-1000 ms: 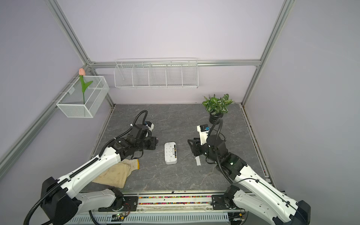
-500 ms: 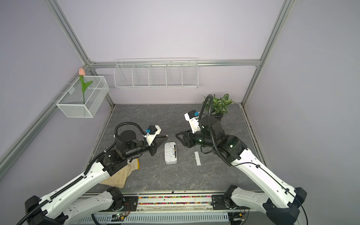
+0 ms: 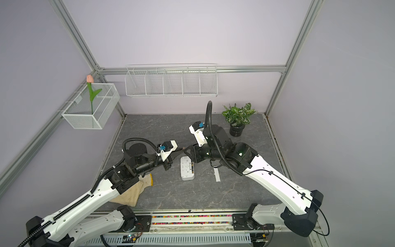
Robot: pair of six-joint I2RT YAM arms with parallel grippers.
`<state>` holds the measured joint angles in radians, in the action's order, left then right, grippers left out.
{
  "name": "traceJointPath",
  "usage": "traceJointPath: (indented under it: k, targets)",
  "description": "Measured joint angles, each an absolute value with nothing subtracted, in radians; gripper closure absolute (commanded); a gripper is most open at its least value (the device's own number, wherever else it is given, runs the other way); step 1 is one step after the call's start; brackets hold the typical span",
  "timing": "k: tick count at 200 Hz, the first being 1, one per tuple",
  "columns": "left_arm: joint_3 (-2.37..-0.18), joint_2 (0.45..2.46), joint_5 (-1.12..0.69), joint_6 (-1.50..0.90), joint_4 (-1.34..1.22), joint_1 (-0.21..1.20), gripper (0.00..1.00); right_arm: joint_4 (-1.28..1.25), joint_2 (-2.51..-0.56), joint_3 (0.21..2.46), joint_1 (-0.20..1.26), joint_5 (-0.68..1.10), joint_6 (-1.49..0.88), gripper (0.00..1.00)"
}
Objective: Insert the battery into the alarm
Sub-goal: Install the battery in the alarm.
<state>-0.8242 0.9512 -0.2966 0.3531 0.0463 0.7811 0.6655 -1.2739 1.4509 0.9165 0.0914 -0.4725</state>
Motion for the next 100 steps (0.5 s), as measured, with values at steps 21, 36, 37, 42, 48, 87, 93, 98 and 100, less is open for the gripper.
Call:
traceJointPath:
  k: [21, 36, 37, 42, 48, 87, 93, 98, 100]
  targets:
    - [-0.824, 0.946, -0.297, 0.36, 0.046, 0.782, 1.0, 0.665, -1.295, 1.47, 0.92, 0.083, -0.476, 0.64]
    - [-0.824, 0.945, -0.297, 0.364, 0.046, 0.785, 1.0, 0.664, -1.307, 1.476, 0.921, 0.079, -0.48, 0.65]
    - [-0.824, 0.945, -0.297, 0.365, 0.046, 0.785, 1.0, 0.664, -1.307, 1.477, 0.921, 0.079, -0.48, 0.65]
    - [-0.824, 0.945, -0.297, 0.368, 0.046, 0.786, 1.0, 0.664, -1.311, 1.478, 0.921, 0.079, -0.481, 0.66]
    - [-0.824, 0.945, -0.298, 0.369, 0.046, 0.786, 1.0, 0.664, -1.315, 1.478, 0.921, 0.078, -0.483, 0.67]
    - [-0.824, 0.944, -0.305, 0.379, 0.046, 0.787, 1.0, 0.664, -1.337, 1.486, 0.923, 0.075, -0.497, 0.7]
    - [-0.824, 0.944, -0.305, 0.379, 0.046, 0.787, 1.0, 0.664, -1.34, 1.487, 0.923, 0.074, -0.498, 0.7]
    - [-0.824, 0.944, -0.307, 0.379, 0.046, 0.787, 1.0, 0.662, -1.341, 1.487, 0.924, 0.074, -0.499, 0.71]
    - [-0.824, 0.944, -0.308, 0.379, 0.046, 0.787, 1.0, 0.662, -1.341, 1.487, 0.924, 0.074, -0.499, 0.71]
